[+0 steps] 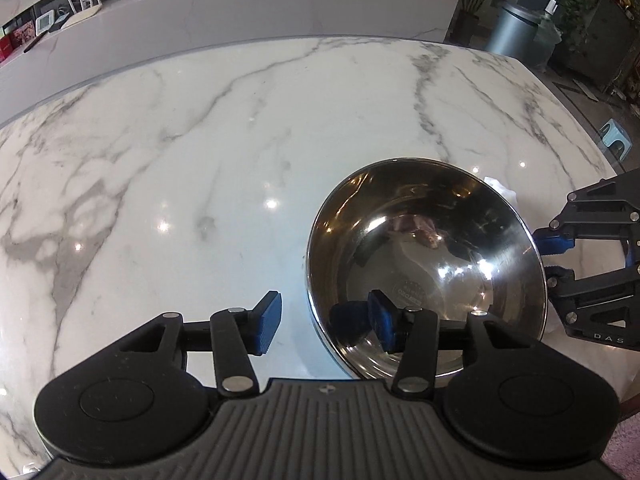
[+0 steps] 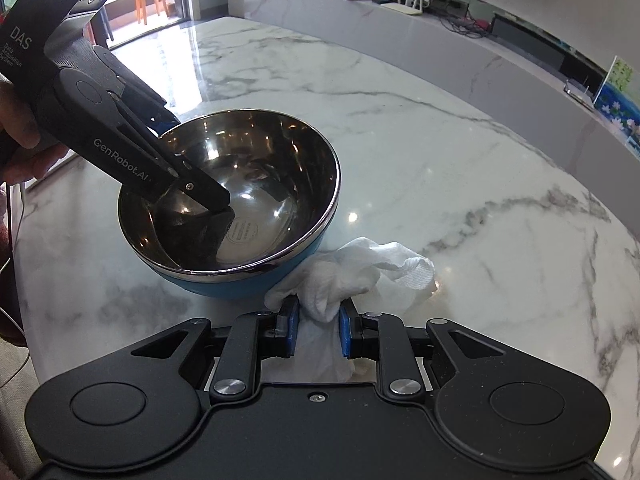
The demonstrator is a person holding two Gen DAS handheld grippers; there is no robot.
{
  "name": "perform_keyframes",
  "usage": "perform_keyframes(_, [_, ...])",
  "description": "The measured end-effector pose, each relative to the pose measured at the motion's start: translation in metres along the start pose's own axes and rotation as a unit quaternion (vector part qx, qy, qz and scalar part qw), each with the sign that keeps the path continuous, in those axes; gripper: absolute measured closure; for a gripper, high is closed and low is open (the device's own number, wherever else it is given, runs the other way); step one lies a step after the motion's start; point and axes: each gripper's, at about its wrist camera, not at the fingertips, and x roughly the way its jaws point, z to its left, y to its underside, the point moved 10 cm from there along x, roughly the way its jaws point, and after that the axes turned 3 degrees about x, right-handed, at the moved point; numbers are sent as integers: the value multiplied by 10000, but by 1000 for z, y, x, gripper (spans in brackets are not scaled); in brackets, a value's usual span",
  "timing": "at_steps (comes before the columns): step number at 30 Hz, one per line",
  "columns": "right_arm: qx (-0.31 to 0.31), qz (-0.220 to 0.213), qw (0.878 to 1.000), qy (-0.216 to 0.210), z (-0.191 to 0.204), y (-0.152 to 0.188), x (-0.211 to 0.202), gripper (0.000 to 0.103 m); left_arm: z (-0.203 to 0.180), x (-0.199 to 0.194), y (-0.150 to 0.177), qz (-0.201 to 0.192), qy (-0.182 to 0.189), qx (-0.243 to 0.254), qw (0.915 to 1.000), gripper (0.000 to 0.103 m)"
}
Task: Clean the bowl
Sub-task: 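Rub the tissue along the bowl's outer wall with the right gripper while the left gripper tilts the bowl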
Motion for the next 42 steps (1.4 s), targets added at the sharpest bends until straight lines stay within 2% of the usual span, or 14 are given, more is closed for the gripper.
perform_keyframes(2, [-3, -7, 10000, 6, 0, 0, 0, 84, -2, 0, 0, -7, 67, 42, 10000, 66])
perform_keyframes(6, [-43, -45, 10000, 9, 1, -1, -3, 84, -7, -1, -1, -58, 116, 208, 9997, 71])
perform_keyframes(11, [-19, -186, 9998, 98, -3, -4, -14, 84, -11, 0, -4, -145, 126, 546, 9983, 71])
perform_keyframes(17, [201, -551, 9979, 277, -20, -14, -34, 84, -20, 1, -8, -209, 213, 891, 9956, 72])
perform_keyframes(26, [139, -329, 9992, 170, -13, -7, -29, 84, -24, 1, -8, -261, 174, 1058, 9939, 72])
perform_keyframes(33, [-46, 104, 9999, -65, 6, 6, -18, 84, -25, 1, -7, -221, 175, 983, 9948, 70])
perform_keyframes(35, [-110, 192, 9997, -133, 10, 8, -14, 84, -24, 1, -7, -195, 157, 934, 9953, 65])
perform_keyframes(38, [-162, 237, 9995, -132, 13, 9, -11, 84, -23, 1, -3, -62, 122, 746, 9971, 56])
perform_keyframes(42, [-169, 248, 9995, -134, 13, 7, -13, 84, -18, 2, 2, 55, 228, 306, 9993, 55])
